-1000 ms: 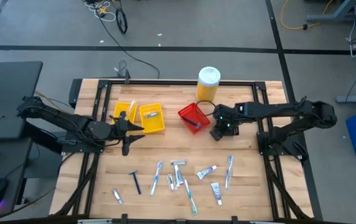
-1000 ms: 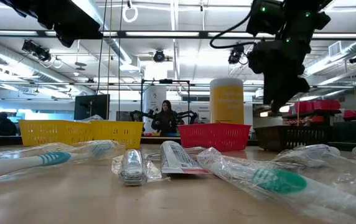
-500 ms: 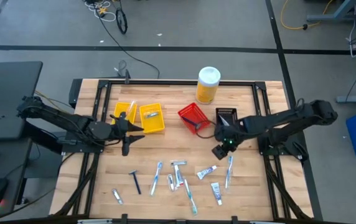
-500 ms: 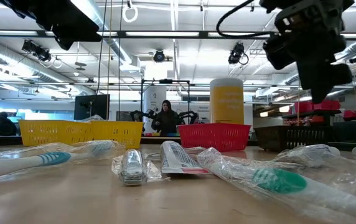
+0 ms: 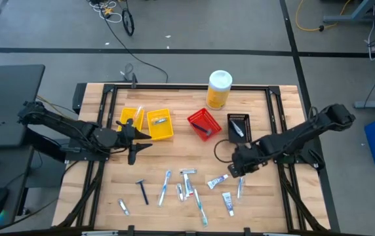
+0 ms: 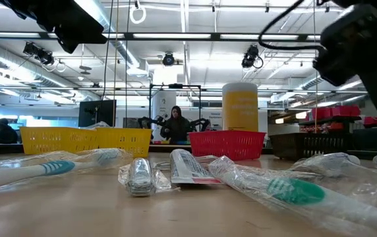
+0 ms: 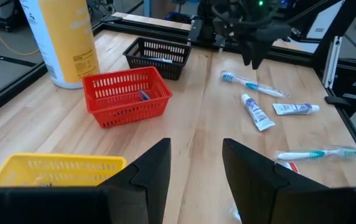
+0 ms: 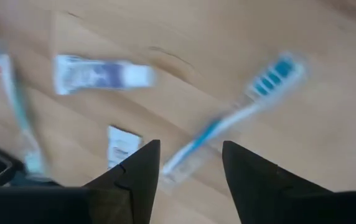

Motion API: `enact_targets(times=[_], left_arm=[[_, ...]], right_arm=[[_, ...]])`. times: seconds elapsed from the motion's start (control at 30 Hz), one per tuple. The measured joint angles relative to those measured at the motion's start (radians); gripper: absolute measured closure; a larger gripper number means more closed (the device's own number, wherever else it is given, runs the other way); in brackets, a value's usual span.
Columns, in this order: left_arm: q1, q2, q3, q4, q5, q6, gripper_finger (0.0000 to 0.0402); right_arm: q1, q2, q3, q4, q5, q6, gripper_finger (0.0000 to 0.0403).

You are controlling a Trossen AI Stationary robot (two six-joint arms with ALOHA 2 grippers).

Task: Pick & Place Travel size toiletries
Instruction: Put the blue toothbrush into the left yellow bin

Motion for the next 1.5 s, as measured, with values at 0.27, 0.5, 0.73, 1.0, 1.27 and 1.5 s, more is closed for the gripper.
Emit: enact_targets(times=[0.27,0.5,0.73,1.0,1.27,1.5], left_arm=[[0.0,0.0,0.0,0.0,-0.002,0.0,0.0249],[0.0,0.0,0.0,0.0,-0.004,-0.008,0.0249],[0.0,0.0,0.0,0.001,-0.004,-0.005,0.0249],[0.0,0.0,0.0,0.001,-0.004,0.002,0.0249],[0.0,0.0,0.0,0.001,-0.004,0.002,0.0249],[0.0,0.0,0.0,0.001,-0.004,0.001,0.0249]], right_arm=[[0.036,0.0,-0.098,0.039,0.054,0.168,0.0208],[0.035,0.007,-0.17,0.186,0.103,0.205,0.0222],[0.038,0.041,-0.185,0.199,0.074,0.231,0.0235],[0.038,0.071,-0.185,0.183,0.086,0.21,0.0256],[0.038,0.109,-0.181,0.176,0.077,0.174,0.0334],[0.037,0.1,-0.182,0.178,0.079,0.147,0.0383]])
